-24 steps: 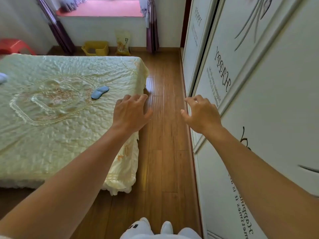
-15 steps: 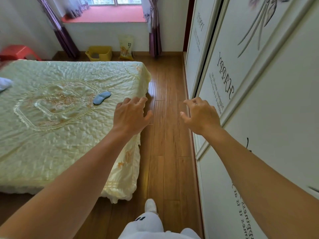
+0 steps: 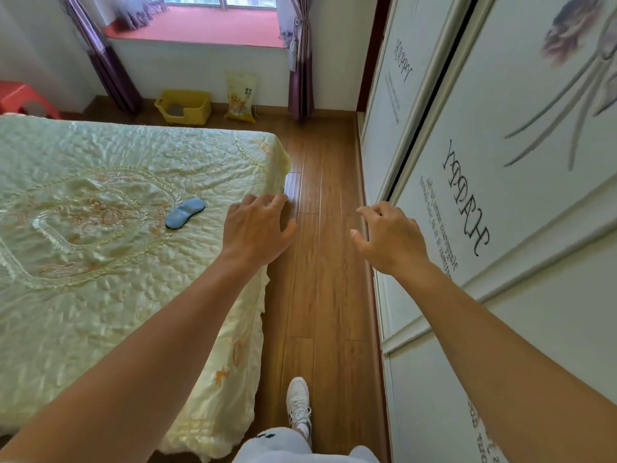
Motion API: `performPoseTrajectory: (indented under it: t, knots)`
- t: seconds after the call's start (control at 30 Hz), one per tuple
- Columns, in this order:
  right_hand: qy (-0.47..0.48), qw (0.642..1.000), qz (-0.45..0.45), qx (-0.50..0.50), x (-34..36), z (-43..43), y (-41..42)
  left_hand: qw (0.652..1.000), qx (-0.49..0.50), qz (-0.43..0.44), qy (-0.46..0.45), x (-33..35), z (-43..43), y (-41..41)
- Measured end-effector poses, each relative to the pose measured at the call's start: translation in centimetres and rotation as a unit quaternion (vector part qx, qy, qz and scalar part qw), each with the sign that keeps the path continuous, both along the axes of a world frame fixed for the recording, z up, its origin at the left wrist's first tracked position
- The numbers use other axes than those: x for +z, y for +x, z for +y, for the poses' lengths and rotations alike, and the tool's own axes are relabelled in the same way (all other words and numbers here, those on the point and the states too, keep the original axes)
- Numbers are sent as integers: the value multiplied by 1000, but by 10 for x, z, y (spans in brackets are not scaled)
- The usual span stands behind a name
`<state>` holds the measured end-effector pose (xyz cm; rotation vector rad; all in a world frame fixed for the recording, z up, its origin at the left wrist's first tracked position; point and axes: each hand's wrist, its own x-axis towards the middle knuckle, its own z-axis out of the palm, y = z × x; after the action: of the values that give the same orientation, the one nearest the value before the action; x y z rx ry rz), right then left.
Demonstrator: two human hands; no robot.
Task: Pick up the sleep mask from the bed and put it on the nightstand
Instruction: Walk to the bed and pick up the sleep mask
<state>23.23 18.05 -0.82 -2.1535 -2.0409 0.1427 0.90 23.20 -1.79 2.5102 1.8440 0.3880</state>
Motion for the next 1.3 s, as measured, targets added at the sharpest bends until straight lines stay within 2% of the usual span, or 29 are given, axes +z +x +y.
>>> performPoseTrajectory:
  t: [0.43,0.77,1.07,1.3]
  knots:
    - [-28,1000,-12,-3,-3,182,9,1000,-11,-12,-3,1,199,16]
    - [-27,998,-24,49,-18,335,55,1000,11,5,-14,-11,337,64]
    - [-44,992,-29,118,-29,501,91,995,94,0,-34,-23,459,95]
    - [-64,971,-8,230,-43,587,26,972,227,5,-58,-37,488,31]
